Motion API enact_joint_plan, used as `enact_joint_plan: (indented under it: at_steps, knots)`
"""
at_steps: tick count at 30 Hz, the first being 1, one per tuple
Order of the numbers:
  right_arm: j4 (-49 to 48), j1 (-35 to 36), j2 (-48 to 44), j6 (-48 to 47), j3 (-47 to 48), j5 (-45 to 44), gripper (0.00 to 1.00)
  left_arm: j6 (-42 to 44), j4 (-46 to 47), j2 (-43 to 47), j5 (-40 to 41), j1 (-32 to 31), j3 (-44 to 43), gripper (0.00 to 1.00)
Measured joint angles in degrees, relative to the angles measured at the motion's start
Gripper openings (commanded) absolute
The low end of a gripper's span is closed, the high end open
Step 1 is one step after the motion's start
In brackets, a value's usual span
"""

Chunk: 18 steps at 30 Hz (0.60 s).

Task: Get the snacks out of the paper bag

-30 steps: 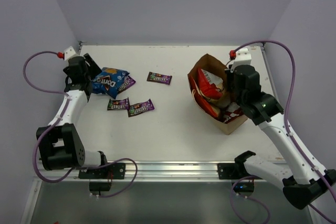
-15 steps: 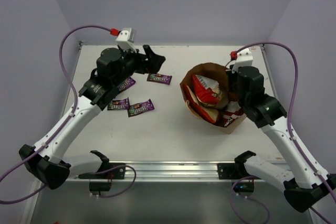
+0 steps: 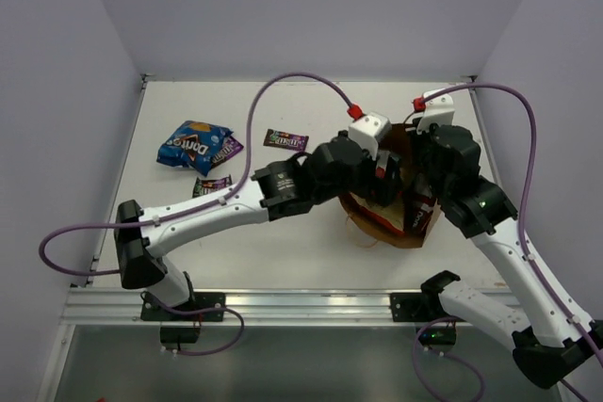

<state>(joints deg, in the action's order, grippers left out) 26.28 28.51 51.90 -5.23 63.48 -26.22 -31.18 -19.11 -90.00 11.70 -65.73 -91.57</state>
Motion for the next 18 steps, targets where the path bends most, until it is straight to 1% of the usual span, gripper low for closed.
enact_joint_plan:
  at_steps: [4,6,13,18]
  knots:
    - [-0.9,0.0,-0.7,-0.5,-0.9,0.0,0.00,4.1,-3.0,-4.3,3.4,-5.0,-0.1,0.93]
    - [-1.0,0.0,-0.8,-0.4,-1.0,0.0,0.00,5.5,-2.9,-4.6,4.2,-6.3,0.0,0.93]
    - [-1.5,0.0,-1.1,-0.3,-1.8,0.0,0.00,9.8,2.1,-4.4,7.4,-5.7,1.9,0.95]
    - [-1.4,0.0,-1.0,0.3,-1.8,0.1,0.00,12.8,8.0,-4.4,7.8,-5.7,6.3,0.95]
